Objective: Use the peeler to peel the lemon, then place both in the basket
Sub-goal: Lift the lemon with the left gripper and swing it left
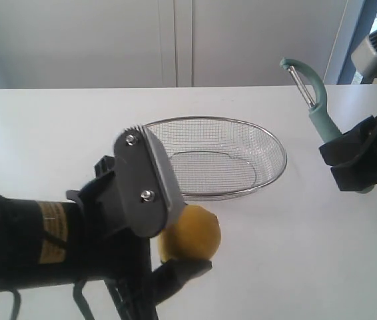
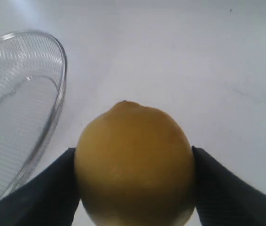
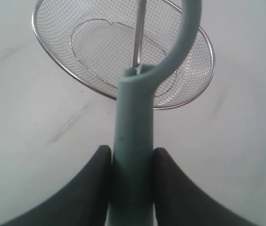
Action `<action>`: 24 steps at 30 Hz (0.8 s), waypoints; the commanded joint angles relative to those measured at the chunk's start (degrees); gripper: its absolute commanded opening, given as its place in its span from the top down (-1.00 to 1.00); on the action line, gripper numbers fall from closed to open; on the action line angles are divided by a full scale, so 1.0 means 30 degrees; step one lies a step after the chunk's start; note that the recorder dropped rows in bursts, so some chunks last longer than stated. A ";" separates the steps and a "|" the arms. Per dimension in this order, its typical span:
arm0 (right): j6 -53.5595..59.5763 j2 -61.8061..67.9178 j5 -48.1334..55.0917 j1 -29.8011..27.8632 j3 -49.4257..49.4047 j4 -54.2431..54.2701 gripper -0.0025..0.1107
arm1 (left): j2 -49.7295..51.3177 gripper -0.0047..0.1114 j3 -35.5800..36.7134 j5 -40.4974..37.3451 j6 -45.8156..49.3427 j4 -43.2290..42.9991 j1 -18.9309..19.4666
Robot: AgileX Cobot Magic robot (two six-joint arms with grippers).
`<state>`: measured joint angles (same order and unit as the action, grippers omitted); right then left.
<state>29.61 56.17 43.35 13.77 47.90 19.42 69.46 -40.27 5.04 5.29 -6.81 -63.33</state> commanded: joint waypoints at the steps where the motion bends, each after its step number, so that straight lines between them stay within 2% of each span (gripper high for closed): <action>1: 0.0027 -0.0129 -0.0058 -0.0138 0.0003 0.0166 0.96 | -0.1810 0.92 0.0334 0.1625 0.0153 -0.0033 0.1194; 7: 0.0027 -0.0129 -0.0058 -0.0138 0.0003 0.0166 0.96 | -0.2794 0.92 0.0334 0.2097 -0.1318 -0.0033 0.2929; 24: 0.0027 -0.0129 -0.0058 -0.0138 0.0003 0.0166 0.96 | -0.3463 0.92 0.0334 0.2372 -0.1102 -0.0033 0.3315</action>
<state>29.61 56.17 43.35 13.77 47.90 19.42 60.84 -39.41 10.89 2.05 -6.95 -54.33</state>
